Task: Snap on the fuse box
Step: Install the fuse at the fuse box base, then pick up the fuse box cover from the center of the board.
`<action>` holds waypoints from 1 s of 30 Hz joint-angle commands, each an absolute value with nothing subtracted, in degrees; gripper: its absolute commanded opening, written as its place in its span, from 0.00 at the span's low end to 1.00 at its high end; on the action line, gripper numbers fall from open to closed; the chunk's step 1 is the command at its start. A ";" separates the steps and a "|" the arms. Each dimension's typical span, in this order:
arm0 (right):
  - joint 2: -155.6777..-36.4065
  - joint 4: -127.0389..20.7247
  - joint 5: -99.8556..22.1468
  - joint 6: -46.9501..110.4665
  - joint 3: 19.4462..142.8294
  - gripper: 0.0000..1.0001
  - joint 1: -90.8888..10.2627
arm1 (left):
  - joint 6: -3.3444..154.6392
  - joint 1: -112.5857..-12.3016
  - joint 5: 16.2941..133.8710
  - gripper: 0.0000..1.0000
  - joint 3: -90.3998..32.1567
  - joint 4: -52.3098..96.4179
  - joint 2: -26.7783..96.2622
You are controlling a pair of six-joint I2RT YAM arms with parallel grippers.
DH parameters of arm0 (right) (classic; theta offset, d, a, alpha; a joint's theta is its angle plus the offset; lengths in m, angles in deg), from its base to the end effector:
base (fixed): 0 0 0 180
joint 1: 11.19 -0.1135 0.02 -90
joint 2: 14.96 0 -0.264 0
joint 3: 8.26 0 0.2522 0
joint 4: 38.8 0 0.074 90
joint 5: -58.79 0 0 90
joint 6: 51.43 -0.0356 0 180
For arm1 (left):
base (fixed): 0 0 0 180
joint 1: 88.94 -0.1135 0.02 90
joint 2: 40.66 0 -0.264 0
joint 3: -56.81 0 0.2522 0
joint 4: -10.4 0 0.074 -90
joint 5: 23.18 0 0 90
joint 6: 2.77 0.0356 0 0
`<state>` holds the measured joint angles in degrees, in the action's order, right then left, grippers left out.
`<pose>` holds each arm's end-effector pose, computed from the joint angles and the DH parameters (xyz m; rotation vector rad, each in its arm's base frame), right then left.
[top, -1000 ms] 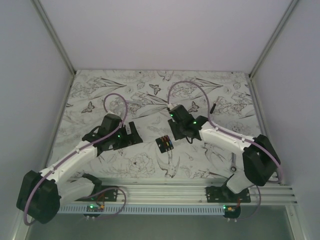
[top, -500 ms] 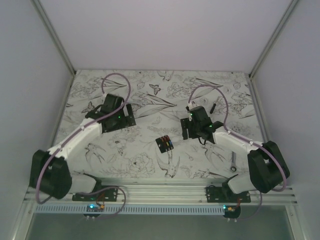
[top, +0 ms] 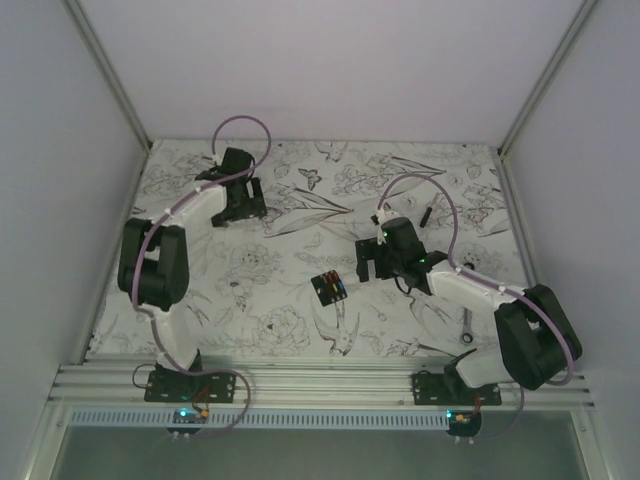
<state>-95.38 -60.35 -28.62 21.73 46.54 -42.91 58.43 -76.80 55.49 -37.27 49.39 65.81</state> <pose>0.2373 0.1448 0.1844 -0.2922 2.4033 0.3405 0.4015 -0.0792 0.2275 -0.4380 2.4053 -0.0723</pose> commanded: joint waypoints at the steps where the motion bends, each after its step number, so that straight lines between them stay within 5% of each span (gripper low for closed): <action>1: -96.15 -57.97 -29.27 21.77 47.01 1.00 -42.74 | 60.70 -79.85 58.25 0.95 -42.98 51.31 72.49; 11: -98.00 -57.57 -30.34 21.87 47.32 1.00 -42.74 | 61.10 -81.55 64.23 0.90 -49.41 51.64 81.93; 25: -100.30 -56.78 -33.51 21.13 46.82 1.00 -43.11 | 61.91 -81.03 64.71 0.58 -47.46 53.54 79.83; 30: -101.98 -56.69 -33.87 20.89 46.77 1.00 -45.49 | 63.26 -79.23 65.99 0.55 -43.83 53.58 73.70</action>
<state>-100.67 -58.28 -32.91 21.38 46.54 -43.59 61.42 -80.80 64.17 -46.80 50.90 79.49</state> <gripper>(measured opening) 0.998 0.620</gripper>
